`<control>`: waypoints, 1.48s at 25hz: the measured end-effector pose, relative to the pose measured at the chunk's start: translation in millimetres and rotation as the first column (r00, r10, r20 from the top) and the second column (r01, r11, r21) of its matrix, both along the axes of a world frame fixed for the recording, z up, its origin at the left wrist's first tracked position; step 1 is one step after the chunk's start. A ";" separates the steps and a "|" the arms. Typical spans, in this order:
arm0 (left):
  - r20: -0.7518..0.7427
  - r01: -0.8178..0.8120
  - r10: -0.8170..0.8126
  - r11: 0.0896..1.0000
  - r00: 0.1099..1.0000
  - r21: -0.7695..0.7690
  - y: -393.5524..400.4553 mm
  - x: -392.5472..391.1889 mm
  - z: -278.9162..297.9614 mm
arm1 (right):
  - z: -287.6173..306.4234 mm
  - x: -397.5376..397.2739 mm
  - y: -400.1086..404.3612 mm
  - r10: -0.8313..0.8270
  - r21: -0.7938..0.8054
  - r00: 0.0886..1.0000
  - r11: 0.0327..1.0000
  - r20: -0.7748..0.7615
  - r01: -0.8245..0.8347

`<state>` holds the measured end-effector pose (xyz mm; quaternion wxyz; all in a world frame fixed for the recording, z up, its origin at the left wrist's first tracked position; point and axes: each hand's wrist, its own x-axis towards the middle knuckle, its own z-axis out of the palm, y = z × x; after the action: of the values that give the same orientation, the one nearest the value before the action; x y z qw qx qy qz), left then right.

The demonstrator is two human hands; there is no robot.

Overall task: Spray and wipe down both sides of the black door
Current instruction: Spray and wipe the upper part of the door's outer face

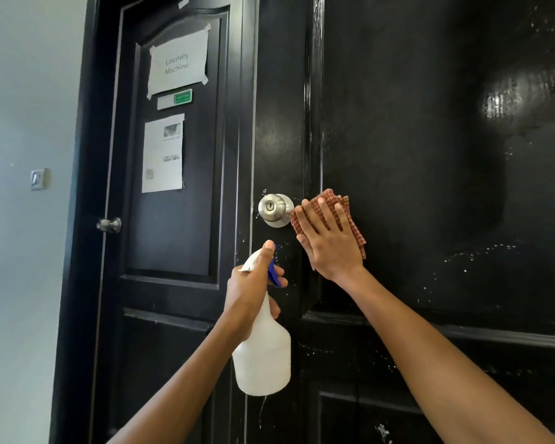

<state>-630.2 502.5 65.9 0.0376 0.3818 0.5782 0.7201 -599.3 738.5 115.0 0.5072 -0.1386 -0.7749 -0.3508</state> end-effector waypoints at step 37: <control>0.069 -0.157 0.155 0.987 0.985 0.032 -60.9 -42.6 -51.5 | -80.1 -57.2 -39.3 0.119 0.084 0.931 0.984 0.346 -0.157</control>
<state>-672.8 441.6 14.4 -0.0068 0.3118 0.5911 0.7438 -656.5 699.2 34.9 0.3964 0.0068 -0.8379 -0.3751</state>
